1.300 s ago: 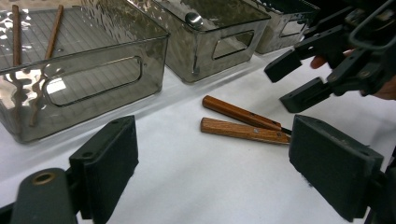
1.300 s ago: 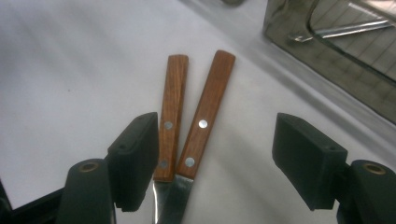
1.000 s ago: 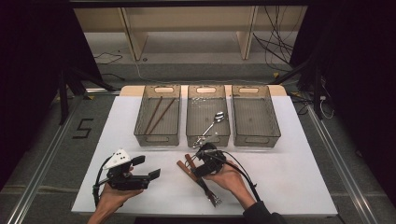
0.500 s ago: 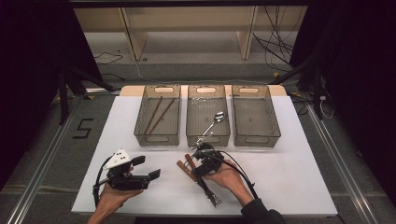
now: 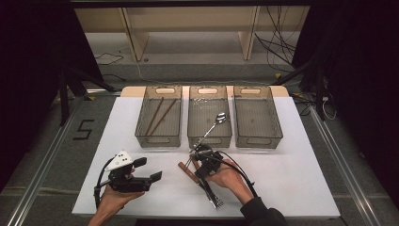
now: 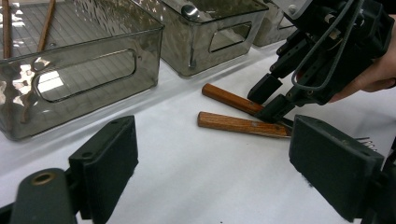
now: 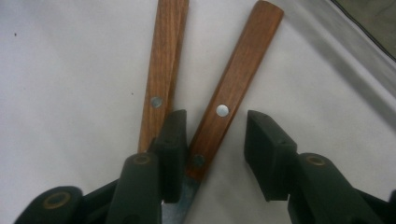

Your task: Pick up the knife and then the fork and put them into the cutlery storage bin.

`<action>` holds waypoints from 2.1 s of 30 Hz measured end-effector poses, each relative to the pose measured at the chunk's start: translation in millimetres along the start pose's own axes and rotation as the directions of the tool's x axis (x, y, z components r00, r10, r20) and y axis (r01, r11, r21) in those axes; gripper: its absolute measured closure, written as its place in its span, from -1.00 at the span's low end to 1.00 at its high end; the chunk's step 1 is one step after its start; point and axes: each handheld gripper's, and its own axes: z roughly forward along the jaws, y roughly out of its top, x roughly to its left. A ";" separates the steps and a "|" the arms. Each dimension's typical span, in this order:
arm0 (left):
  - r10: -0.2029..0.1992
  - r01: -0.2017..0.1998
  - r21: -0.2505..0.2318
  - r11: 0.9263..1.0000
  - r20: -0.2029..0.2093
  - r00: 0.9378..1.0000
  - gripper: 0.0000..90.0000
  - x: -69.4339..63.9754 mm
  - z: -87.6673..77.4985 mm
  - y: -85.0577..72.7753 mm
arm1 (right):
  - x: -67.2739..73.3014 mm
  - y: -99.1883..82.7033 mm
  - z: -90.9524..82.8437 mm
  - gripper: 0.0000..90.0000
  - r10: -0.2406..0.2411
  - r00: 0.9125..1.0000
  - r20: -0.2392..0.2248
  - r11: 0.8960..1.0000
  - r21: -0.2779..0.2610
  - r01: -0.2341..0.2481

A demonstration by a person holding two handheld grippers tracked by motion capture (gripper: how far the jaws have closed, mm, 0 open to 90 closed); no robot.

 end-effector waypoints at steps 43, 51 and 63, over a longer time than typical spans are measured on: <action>0.010 -0.010 0.018 1.000 0.002 1.000 -0.67 -1.3 1.7 -0.3 | -3.2 5.9 -2.2 0.72 0.010 1.000 0.016 0.999 0.044 -0.011; 0.010 -0.010 0.018 1.000 0.001 1.000 -0.67 -1.6 1.8 -0.3 | -4.9 5.0 -9.2 0.72 0.019 1.000 0.008 1.000 0.014 -0.019; 0.002 -0.002 0.010 1.000 -0.003 1.000 -0.67 -0.4 1.1 -0.3 | -11.1 2.1 -32.5 0.73 0.028 1.000 0.005 0.997 -0.069 -0.028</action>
